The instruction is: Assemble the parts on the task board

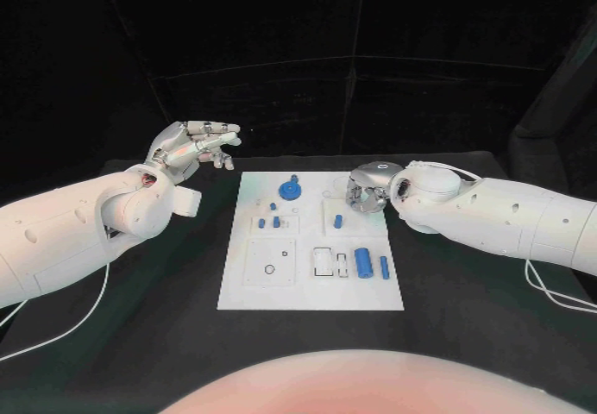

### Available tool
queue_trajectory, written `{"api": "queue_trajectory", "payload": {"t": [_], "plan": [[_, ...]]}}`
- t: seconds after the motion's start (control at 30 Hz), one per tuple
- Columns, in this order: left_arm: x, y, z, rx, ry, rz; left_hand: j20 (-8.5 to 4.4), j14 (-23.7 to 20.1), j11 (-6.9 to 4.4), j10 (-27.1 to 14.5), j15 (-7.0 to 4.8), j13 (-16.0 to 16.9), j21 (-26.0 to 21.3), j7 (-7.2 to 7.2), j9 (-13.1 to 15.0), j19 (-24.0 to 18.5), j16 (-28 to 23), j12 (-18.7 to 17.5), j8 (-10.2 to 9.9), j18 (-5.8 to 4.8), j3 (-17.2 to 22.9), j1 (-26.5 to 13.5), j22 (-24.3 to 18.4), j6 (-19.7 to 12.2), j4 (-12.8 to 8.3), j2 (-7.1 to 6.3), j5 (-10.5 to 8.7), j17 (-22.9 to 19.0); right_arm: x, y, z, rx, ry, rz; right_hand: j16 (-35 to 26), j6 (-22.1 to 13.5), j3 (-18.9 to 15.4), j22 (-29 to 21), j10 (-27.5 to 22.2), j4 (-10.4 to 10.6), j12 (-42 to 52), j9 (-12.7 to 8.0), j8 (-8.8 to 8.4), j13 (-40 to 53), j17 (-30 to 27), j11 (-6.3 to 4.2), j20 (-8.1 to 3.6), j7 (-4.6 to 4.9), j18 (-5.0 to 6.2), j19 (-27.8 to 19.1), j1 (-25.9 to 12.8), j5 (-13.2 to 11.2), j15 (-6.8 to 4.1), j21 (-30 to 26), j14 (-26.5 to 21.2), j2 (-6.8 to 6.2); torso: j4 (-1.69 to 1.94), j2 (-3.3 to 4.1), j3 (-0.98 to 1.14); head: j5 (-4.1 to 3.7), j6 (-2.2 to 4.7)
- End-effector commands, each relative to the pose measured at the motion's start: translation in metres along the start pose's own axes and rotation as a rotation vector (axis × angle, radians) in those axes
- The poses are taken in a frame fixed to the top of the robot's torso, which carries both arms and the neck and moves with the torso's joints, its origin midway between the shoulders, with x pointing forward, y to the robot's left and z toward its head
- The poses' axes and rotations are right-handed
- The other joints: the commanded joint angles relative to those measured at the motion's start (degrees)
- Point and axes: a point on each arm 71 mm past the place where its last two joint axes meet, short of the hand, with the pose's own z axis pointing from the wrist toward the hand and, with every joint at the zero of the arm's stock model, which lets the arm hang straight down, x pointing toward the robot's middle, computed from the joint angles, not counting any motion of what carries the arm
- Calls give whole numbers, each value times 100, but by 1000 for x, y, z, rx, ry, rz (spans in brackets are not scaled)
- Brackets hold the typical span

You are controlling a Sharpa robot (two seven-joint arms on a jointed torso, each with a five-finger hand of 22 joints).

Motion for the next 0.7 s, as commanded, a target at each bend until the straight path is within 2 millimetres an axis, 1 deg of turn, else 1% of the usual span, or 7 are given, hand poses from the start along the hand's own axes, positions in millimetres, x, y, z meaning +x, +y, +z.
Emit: {"api": "queue_trajectory", "payload": {"t": [0.03, 0.23, 0.37, 0.47, 0.57, 0.67, 0.7], "plan": [[-1, -2, 0, 14, -2, -6, -5, -49, -4, -33, 4, 6, -20, 23, -8, 46, -9, 32, 36, 47, -13, 50, -10, -25, -17, 17, 25, -8, -6, 0, -2, 10, -71, 6, 27, 47, 35, 5, 48, 1, -21, 4, 21, -1, 9, 9, -8, -3, -60, 48, -9, -17, -44, 35, 264, 40, -3, -2, 2, -3, 2], [-3, -2, 0, 12, -7, -4, -6, -49, -5, -41, 4, 8, -24, 23, -9, 51, -8, 44, 39, 47, -12, 67, -14, -28, -27, 21, 25, -15, -10, 0, -8, 1, -119, 30, 24, 48, 41, 3, 53, -20, -41, 3, 13, -5, -5, 3, -15, -7, -59, 48, -4, -7, -49, 37, 262, 29, -9, -9, 0, -5, 2], [-4, -2, 0, 10, -9, -3, -8, -50, -4, -51, 3, 9, -29, 24, -9, 56, -6, 57, 42, 47, -12, 85, -20, -33, -38, 23, 26, -22, -13, 0, -13, -8, -151, 54, 31, 49, 67, 8, 63, -60, -77, 0, -2, -9, -10, 4, -22, -3, -61, 48, 11, 38, -52, 45, 259, 16, -4, -8, -5, -16, 2], [-5, -2, 0, 9, -9, -3, -8, -50, -4, -54, 3, 9, -30, 25, -10, 57, -6, 60, 43, 47, -11, 90, -21, -35, -41, 25, 26, -24, -15, 1, -16, -12, -162, 65, 34, 50, 77, 8, 68, -77, -92, -1, -10, -9, -14, 5, -24, -1, -61, 47, 13, 61, -52, 47, 257, 7, -6, -3, -3, -20, 2], [-5, -1, 0, 7, -11, -2, -9, -50, -3, -62, 2, 10, -33, 26, -10, 61, -5, 69, 45, 47, -9, 104, -24, -38, -49, 29, 26, -29, -17, 1, -21, -16, -171, 83, 39, 52, 85, 10, 73, -88, -102, -2, -14, -10, -11, 6, -24, 0, -61, 47, 15, 76, -52, 49, 256, 2, -3, 0, -4, -16, 2], [-5, -2, -1, 6, -11, -2, -10, -50, -3, -66, 2, 10, -35, 26, -11, 63, -4, 74, 45, 47, -8, 111, -26, -40, -53, 31, 26, -32, -25, 5, -25, -29, -191, 113, 43, 54, 96, 7, 81, -108, -119, -3, -22, -10, -15, 8, -26, 5, -61, 44, 16, 107, -51, 50, 254, -12, 1, 2, -5, -9, 2], [-5, -2, -1, 6, -11, -2, -10, -50, -3, -66, 2, 10, -35, 26, -11, 63, -4, 74, 45, 47, -8, 111, -26, -40, -53, 31, 26, -32, -27, 7, -27, -39, -200, 124, 43, 54, 97, 8, 81, -110, -120, -3, -23, -10, -16, 8, -26, 5, -61, 44, 16, 110, -51, 50, 254, -13, 1, 5, -5, 7, 2]]}}
